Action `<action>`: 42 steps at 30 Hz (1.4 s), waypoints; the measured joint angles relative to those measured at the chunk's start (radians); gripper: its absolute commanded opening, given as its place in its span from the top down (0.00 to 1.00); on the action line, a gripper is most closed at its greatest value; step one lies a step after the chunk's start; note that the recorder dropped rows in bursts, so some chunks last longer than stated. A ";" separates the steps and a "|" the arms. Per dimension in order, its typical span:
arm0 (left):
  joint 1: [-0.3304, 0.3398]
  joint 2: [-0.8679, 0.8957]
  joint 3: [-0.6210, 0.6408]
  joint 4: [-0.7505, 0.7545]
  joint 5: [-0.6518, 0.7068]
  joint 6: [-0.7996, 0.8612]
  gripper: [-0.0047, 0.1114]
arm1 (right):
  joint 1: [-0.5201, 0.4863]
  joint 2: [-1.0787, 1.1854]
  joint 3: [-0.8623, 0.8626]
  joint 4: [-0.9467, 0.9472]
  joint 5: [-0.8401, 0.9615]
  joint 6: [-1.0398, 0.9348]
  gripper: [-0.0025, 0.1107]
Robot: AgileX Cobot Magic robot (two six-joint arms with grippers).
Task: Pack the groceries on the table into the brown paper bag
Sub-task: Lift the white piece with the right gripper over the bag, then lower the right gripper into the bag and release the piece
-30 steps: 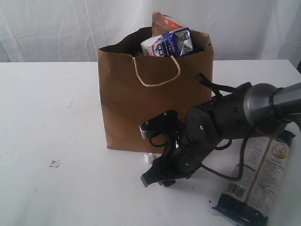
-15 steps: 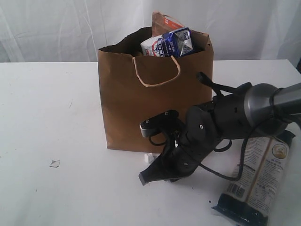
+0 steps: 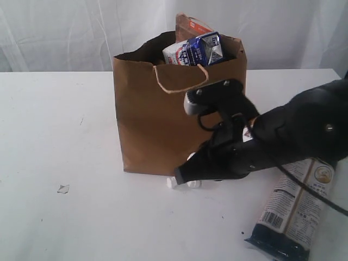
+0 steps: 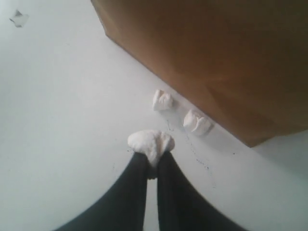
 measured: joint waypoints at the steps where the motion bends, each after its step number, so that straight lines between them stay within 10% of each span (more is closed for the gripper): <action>1: 0.000 0.000 0.000 0.000 0.000 0.000 0.50 | 0.000 -0.031 0.002 0.000 0.008 0.007 0.98; 18: 0.000 0.000 0.000 0.000 0.000 0.000 0.50 | 0.000 -0.368 -0.041 -0.099 0.216 -0.025 0.98; 42: 0.000 0.000 0.000 0.000 0.000 0.000 0.50 | 0.000 0.065 -0.478 -0.108 0.051 -0.300 0.98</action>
